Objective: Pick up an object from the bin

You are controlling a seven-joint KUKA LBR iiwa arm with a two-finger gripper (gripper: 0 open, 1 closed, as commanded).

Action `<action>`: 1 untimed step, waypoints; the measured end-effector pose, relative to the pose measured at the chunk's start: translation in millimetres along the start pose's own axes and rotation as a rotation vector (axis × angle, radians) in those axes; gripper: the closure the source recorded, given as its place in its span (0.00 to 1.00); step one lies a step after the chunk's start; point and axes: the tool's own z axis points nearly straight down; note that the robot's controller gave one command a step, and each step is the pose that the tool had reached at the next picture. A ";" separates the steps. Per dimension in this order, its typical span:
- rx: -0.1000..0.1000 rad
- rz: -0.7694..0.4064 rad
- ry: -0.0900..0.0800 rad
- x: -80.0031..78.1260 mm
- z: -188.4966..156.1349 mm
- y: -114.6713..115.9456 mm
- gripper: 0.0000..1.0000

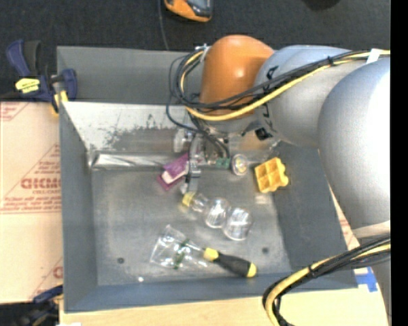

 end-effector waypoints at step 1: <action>0.000 -0.001 0.000 0.2 0.2 -0.1 0.00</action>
Offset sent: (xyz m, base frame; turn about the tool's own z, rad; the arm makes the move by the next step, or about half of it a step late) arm -0.0446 -0.0628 -0.0711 -0.1360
